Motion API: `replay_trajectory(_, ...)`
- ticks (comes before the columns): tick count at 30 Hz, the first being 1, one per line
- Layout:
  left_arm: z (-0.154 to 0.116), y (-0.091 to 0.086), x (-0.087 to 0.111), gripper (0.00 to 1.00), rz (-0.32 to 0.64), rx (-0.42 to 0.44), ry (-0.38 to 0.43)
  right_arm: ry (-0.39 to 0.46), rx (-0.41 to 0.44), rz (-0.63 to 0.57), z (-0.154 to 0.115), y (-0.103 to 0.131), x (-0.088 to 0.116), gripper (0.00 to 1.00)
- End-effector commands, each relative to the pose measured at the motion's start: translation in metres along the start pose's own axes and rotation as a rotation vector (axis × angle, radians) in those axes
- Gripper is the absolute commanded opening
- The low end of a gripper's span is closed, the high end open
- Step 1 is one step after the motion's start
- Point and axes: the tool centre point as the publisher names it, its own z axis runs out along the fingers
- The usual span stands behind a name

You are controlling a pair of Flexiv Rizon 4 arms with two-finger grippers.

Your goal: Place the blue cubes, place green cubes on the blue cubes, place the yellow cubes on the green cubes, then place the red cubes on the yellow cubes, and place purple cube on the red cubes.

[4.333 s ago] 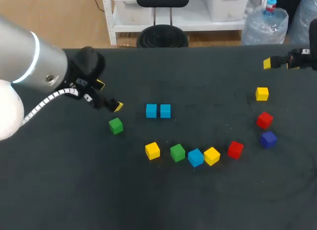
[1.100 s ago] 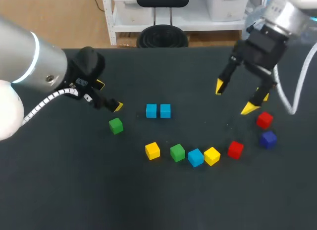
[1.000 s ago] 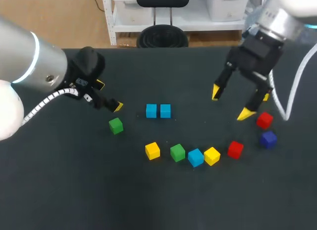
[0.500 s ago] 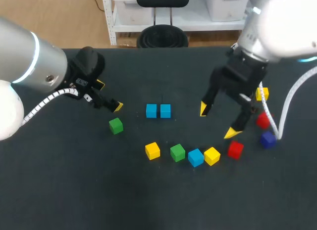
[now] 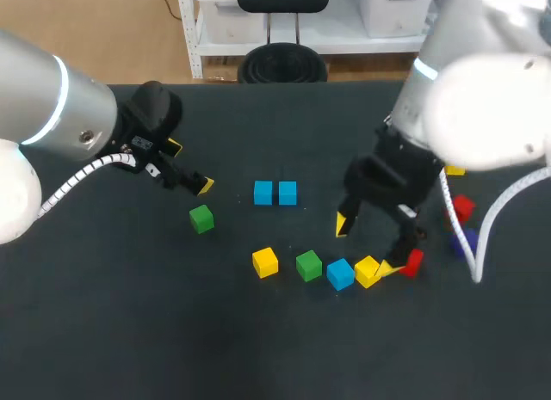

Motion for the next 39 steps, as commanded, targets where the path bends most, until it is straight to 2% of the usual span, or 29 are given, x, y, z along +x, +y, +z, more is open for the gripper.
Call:
replay_trajectory(1, 0.000, -0.001, -0.001, 1.00, -0.002, -0.006, 0.004, 0.000, -0.006, 0.009, 0.015, -0.006, -0.002, 1.00)
replay_trajectory(18, 0.000, -0.001, -0.001, 1.00, -0.002, -0.006, 0.004, 0.012, -0.025, 0.056, 0.036, -0.016, 0.008, 1.00)
replay_trajectory(35, 0.000, -0.001, -0.001, 1.00, -0.002, -0.006, 0.004, 0.029, -0.031, 0.058, 0.044, -0.018, 0.004, 1.00)
replay_trajectory(37, 0.000, -0.001, -0.001, 1.00, -0.002, -0.006, 0.004, 0.031, -0.030, 0.058, 0.046, -0.019, 0.005, 0.90)
replay_trajectory(39, 0.000, -0.001, -0.001, 1.00, -0.002, -0.006, 0.004, 0.030, -0.031, 0.058, 0.047, -0.019, 0.006, 0.73)
